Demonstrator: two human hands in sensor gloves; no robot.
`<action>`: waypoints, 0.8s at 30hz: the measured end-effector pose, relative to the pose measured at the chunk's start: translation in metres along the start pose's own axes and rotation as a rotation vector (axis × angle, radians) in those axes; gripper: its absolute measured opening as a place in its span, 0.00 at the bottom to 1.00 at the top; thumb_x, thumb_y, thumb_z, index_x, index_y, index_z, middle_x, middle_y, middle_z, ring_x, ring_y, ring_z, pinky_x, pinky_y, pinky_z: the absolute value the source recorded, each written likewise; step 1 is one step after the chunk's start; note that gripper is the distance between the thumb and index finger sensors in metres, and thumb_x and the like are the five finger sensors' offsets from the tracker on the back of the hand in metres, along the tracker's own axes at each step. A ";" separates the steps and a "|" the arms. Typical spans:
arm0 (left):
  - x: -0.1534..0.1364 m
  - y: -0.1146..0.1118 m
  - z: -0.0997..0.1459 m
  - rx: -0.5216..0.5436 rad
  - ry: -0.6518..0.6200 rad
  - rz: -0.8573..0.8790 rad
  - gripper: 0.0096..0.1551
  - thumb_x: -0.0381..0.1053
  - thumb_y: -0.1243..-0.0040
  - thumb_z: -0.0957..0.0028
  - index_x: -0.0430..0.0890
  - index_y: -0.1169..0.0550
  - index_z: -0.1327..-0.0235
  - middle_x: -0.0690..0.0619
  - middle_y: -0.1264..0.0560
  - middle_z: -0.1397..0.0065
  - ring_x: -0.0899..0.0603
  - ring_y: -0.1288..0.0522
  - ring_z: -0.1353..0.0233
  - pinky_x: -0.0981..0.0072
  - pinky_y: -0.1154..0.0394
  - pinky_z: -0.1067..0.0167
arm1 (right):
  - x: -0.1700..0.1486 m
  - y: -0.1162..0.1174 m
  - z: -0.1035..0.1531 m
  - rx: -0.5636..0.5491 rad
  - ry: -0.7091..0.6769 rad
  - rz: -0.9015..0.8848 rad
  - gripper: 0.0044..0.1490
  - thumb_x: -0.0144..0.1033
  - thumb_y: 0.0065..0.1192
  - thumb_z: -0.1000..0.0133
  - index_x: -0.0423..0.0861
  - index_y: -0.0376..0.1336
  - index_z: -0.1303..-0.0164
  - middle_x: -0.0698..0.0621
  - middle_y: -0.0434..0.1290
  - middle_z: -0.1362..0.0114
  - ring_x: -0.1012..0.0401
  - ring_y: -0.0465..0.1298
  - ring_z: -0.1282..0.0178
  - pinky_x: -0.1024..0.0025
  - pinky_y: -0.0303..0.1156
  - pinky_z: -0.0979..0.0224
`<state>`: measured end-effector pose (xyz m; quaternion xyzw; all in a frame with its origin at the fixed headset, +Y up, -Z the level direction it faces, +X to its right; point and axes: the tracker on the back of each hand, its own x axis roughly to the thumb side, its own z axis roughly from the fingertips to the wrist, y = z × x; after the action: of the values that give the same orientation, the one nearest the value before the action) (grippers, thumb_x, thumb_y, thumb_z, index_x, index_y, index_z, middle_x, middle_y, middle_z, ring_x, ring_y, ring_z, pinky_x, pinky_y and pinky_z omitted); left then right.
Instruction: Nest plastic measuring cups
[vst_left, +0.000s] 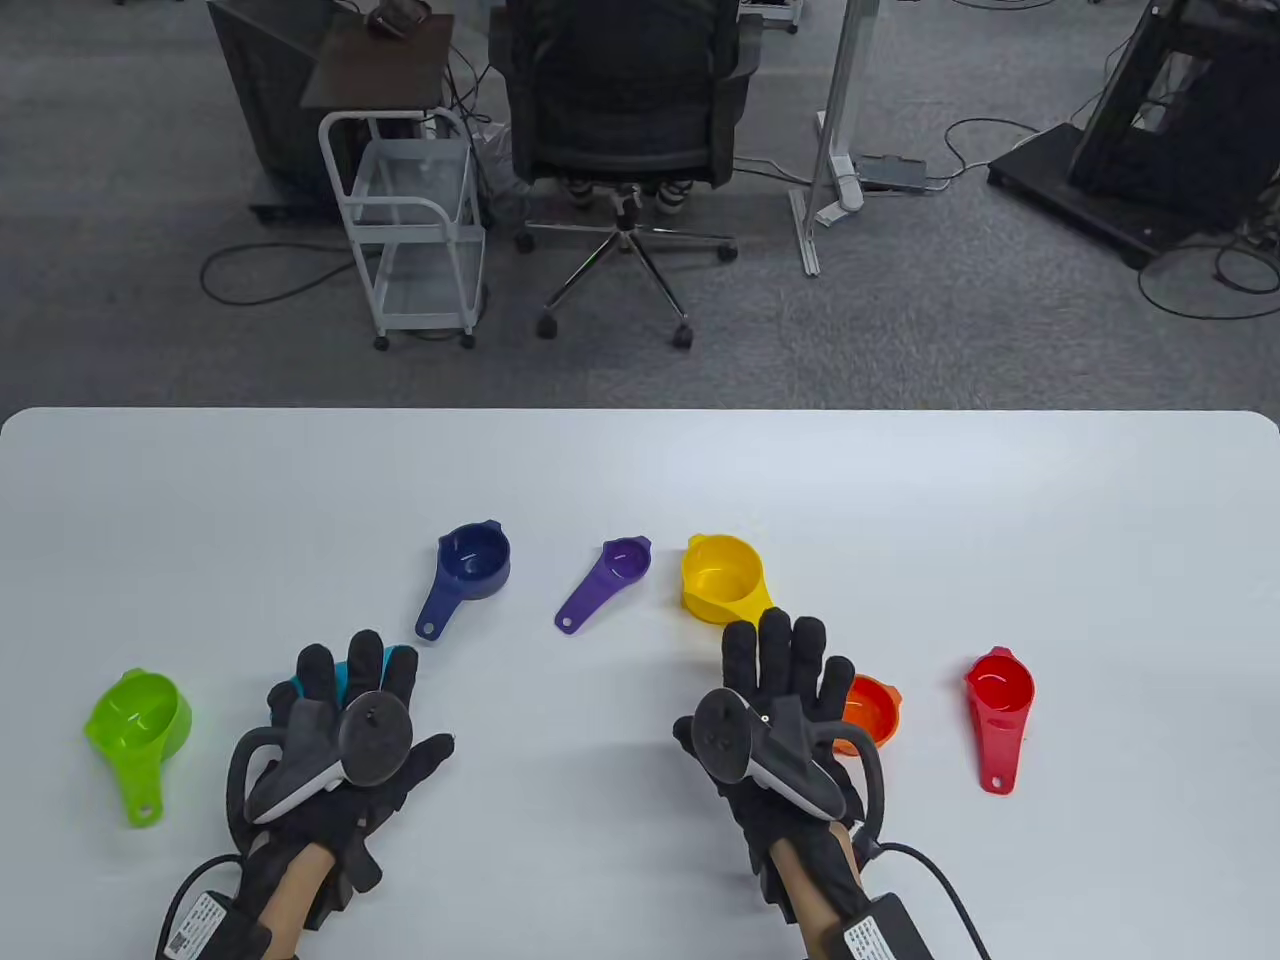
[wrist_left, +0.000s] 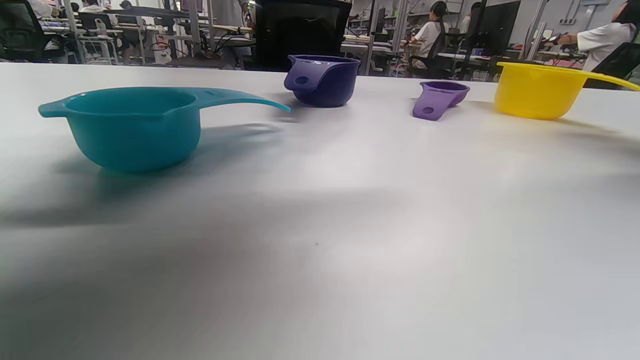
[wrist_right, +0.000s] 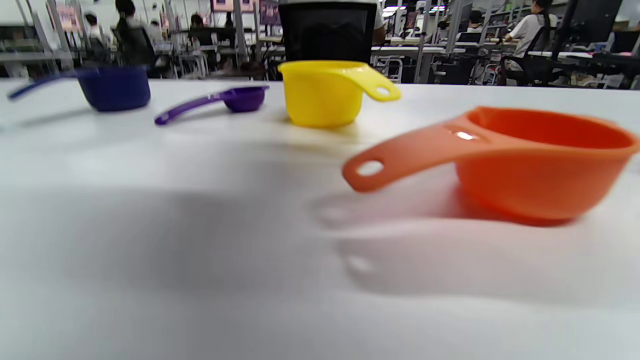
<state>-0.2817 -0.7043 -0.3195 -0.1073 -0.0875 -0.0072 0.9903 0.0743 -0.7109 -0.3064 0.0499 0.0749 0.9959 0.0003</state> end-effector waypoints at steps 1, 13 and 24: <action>0.000 -0.001 0.000 -0.005 0.002 -0.004 0.56 0.76 0.63 0.48 0.49 0.57 0.13 0.38 0.64 0.13 0.14 0.64 0.22 0.17 0.63 0.36 | -0.003 0.003 0.002 -0.011 0.010 0.061 0.62 0.64 0.32 0.40 0.36 0.16 0.19 0.23 0.15 0.19 0.29 0.17 0.29 0.24 0.22 0.30; 0.002 -0.001 -0.001 -0.015 -0.001 -0.011 0.56 0.76 0.63 0.47 0.48 0.57 0.13 0.37 0.64 0.13 0.14 0.64 0.22 0.18 0.64 0.35 | -0.017 0.011 0.004 0.024 0.007 -0.038 0.62 0.64 0.32 0.40 0.35 0.16 0.19 0.24 0.16 0.18 0.29 0.18 0.28 0.24 0.23 0.30; 0.006 0.001 -0.004 -0.041 -0.004 0.014 0.55 0.76 0.62 0.47 0.50 0.57 0.13 0.37 0.65 0.13 0.15 0.65 0.22 0.18 0.65 0.35 | 0.002 -0.028 -0.032 -0.028 -0.004 -0.022 0.62 0.64 0.36 0.39 0.40 0.18 0.17 0.28 0.15 0.17 0.32 0.17 0.25 0.26 0.21 0.26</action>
<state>-0.2750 -0.7038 -0.3228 -0.1280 -0.0887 -0.0019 0.9878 0.0691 -0.6880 -0.3413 0.0510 0.0614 0.9967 0.0121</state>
